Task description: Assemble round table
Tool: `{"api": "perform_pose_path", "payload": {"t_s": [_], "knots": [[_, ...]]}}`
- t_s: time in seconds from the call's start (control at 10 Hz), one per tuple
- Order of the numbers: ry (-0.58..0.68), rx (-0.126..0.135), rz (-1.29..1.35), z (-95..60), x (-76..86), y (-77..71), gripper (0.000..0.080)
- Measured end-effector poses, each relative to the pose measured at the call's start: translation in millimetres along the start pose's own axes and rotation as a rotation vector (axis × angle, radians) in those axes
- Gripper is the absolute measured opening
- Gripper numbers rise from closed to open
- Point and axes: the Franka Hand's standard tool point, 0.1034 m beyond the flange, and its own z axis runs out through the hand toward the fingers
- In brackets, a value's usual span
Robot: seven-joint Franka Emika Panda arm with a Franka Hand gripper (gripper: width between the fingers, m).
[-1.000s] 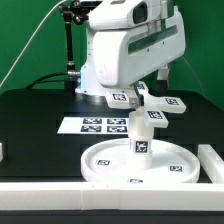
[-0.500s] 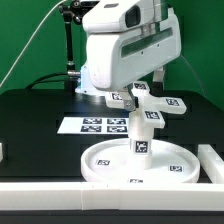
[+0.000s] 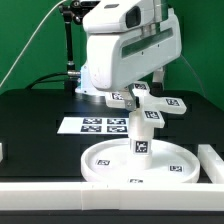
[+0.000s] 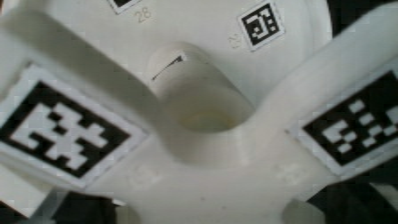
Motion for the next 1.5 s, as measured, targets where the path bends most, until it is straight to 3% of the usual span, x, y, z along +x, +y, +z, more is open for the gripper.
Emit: {"api": "perform_pose_path", "payload": {"t_s": [0.1, 0.2, 0.3, 0.4, 0.5, 0.6, 1.1, 1.3, 1.4, 1.5], "knots": [[0.001, -0.001, 0.000, -0.3, 0.1, 0.4, 0.0456], [0.001, 0.000, 0.000, -0.1, -0.1, 0.6, 0.0456], [0.001, 0.000, 0.001, 0.1, -0.3, 0.7, 0.0255], [0.001, -0.001, 0.001, -0.1, -0.2, 0.9, 0.0121], [0.003, -0.003, 0.001, -1.4, 0.5, 1.7, 0.0121], [0.004, -0.004, 0.001, -1.9, 0.9, 2.1, 0.0022], [0.004, -0.005, 0.000, -2.3, 1.1, 2.4, 0.0001], [0.000, -0.024, -0.088, -8.3, 5.5, 2.4, 0.0001], [0.008, -0.031, -0.080, -10.9, 5.4, 4.8, 0.0118], [0.005, -0.028, -0.079, -8.5, 4.7, 4.5, 0.0300]]}}
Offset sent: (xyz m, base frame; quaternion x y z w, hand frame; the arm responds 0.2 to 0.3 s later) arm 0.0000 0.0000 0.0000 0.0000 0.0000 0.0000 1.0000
